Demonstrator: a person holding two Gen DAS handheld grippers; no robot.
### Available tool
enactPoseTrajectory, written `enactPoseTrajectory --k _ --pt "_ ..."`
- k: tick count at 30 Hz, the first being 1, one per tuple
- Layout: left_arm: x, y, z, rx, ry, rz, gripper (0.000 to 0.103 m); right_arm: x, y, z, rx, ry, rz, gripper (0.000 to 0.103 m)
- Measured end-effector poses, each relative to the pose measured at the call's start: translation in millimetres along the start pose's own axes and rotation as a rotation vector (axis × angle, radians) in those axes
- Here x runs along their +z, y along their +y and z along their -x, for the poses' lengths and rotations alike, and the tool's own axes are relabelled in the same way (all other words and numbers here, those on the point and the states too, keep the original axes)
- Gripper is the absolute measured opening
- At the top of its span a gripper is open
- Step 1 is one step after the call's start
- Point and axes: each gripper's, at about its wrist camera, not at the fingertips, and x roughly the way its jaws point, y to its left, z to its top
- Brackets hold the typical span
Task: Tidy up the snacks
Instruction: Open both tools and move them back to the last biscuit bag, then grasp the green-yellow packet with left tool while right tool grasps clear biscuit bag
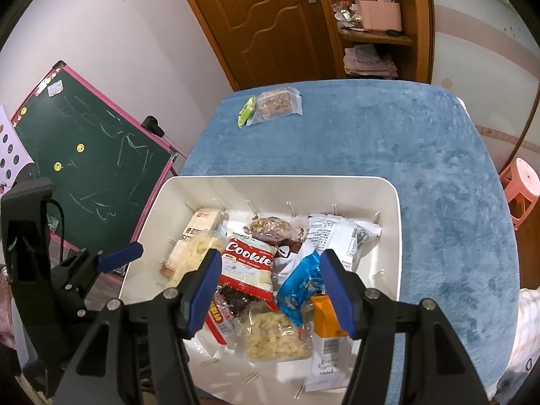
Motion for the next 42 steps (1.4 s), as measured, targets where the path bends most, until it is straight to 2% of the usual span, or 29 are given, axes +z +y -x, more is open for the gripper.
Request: enactPoseTrajectory --k 8,15,19,22,29,31,35,39,42 --pt "15.1 6.7 3.5 0.047 -0.054 -0.04 0.089 12.2 -4.8 -7.2 -0.008 0.015 -0.014 0.061" --pt "50.4 22.0 18.4 0.114 -0.137 -0.102 0.089 43.2 -1.8 -1.6 -0.002 0.005 0.002 0.061" --pt "77.5 36.6 28.0 0.12 -0.166 -0.115 0.089 75.8 3.9 9.0 0.026 -0.003 0.025 0.061" --pt "106.6 47.3 36.9 0.155 -0.191 -0.138 0.089 114.0 6.4 19.0 0.049 0.0 0.037 0.061" --pt "191.7 70.5 54.5 0.274 -0.253 -0.199 0.089 208.7 11.0 37.7 -0.023 -0.069 0.062 0.061" --pt "215.0 75.2 45.2 0.314 -0.244 -0.219 0.089 237.1 11.4 30.2 -0.024 -0.054 0.052 0.061" --pt "253.6 82.9 10.1 0.285 -0.176 -0.253 0.089 284.6 12.9 -7.4 -0.05 0.008 0.046 0.061" --pt "280.4 86.7 -35.2 0.31 -0.15 -0.293 0.089 319.3 7.0 -56.7 -0.035 0.057 0.003 0.061" --pt "295.6 94.0 -82.7 0.263 -0.089 -0.294 0.089 334.7 -4.8 -102.0 0.001 0.105 -0.056 0.061"
